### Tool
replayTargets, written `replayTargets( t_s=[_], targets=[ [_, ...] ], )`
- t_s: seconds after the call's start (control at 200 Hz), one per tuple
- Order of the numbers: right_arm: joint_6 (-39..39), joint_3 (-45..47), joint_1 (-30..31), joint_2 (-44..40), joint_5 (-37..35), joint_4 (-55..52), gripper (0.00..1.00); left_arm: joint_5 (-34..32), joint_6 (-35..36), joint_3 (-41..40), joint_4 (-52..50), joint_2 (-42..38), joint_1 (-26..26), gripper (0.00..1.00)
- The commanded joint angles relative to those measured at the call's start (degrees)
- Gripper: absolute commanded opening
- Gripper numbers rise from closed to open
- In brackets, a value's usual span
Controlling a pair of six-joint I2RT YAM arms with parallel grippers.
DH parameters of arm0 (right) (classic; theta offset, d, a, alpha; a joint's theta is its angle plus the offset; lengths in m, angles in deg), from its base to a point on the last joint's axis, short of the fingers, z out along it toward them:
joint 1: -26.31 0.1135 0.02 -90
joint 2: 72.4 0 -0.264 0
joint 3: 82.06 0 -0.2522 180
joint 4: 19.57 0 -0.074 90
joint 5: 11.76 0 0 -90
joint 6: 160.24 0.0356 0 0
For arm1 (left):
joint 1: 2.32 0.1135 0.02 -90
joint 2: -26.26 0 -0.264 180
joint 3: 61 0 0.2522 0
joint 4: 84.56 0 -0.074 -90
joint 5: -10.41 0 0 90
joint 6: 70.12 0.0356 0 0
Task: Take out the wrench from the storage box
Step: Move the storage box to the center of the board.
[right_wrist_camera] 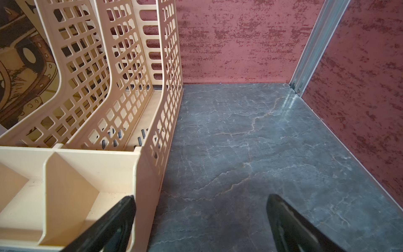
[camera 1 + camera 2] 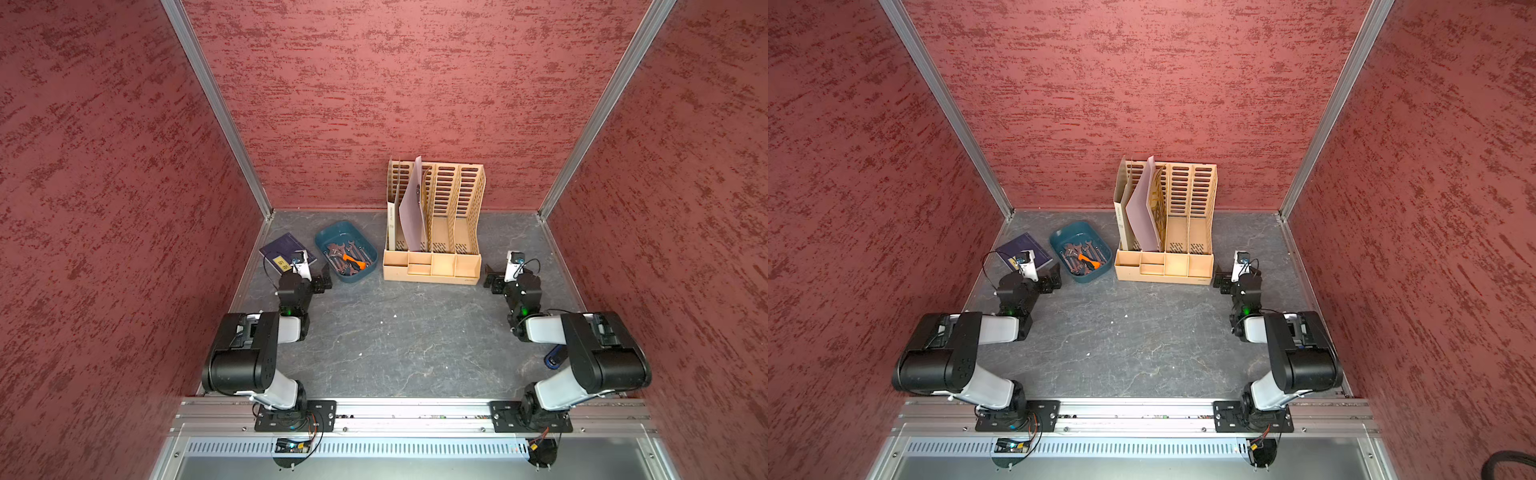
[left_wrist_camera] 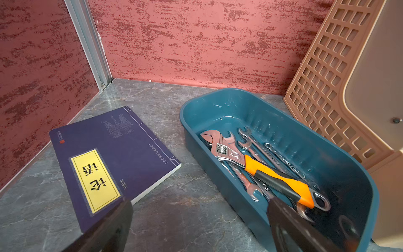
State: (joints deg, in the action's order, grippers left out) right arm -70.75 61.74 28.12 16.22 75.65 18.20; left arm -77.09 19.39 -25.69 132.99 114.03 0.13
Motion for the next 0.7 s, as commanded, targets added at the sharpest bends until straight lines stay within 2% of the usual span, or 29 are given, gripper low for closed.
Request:
replayTargets(
  t_s=[0.0, 0.496, 0.591, 0.696],
  targets=[
    [-0.38, 0.28, -0.3, 0.06, 0.67, 1.03, 0.98, -0.15, 0.49, 0.08, -0.16, 0.1, -0.26, 1.0],
    [-0.44, 0.54, -0.31, -0.14, 0.29, 1.51, 0.98, -1.18, 0.12, -0.69, 1.19, -0.35, -0.25, 1.0],
    [0.51, 1.14, -0.3, -2.43, -2.09, 0.66, 0.99, -2.13, -0.02, -3.83, 4.46, -3.56, -0.49, 1.0],
    [0.41, 0.02, -0.29, -7.73, -2.11, -5.17, 0.99, -5.29, 0.88, -5.52, 2.51, -9.05, -2.12, 1.0]
  ],
)
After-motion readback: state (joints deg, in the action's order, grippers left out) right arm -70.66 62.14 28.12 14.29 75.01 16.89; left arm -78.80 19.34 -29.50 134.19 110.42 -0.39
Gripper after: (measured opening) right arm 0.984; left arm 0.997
